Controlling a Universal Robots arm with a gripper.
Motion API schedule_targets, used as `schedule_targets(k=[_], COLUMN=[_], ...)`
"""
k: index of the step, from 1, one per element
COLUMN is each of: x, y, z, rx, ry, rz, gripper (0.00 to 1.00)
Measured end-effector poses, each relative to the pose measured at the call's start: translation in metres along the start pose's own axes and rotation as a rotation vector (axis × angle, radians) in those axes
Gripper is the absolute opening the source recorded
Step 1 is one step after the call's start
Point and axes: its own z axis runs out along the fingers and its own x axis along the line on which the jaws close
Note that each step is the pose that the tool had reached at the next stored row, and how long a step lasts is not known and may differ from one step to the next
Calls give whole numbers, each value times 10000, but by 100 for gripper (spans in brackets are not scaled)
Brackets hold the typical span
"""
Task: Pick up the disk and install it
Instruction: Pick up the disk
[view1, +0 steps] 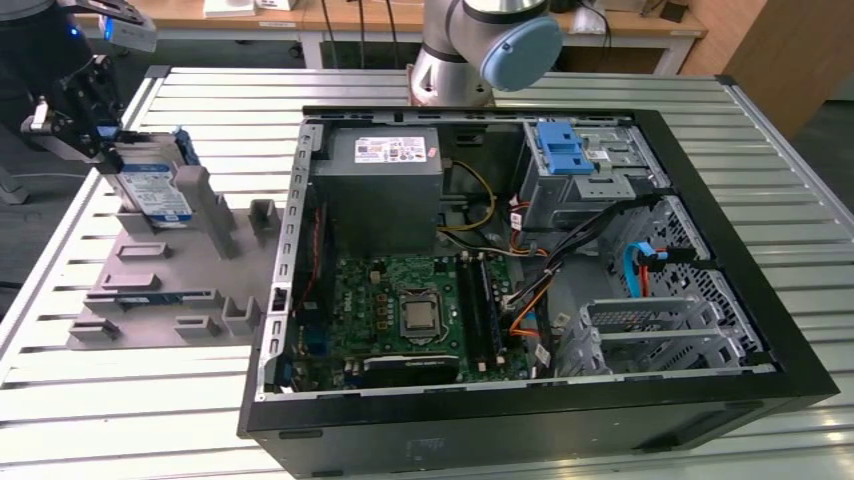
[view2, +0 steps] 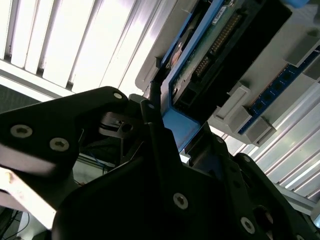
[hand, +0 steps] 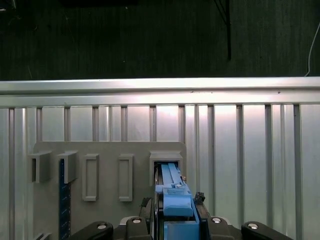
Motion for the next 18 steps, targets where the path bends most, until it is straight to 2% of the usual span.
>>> schedule_targets(k=[18], x=[1], y=[16], z=[-25], rx=[0], ry=[0], rz=[0], gripper=[44])
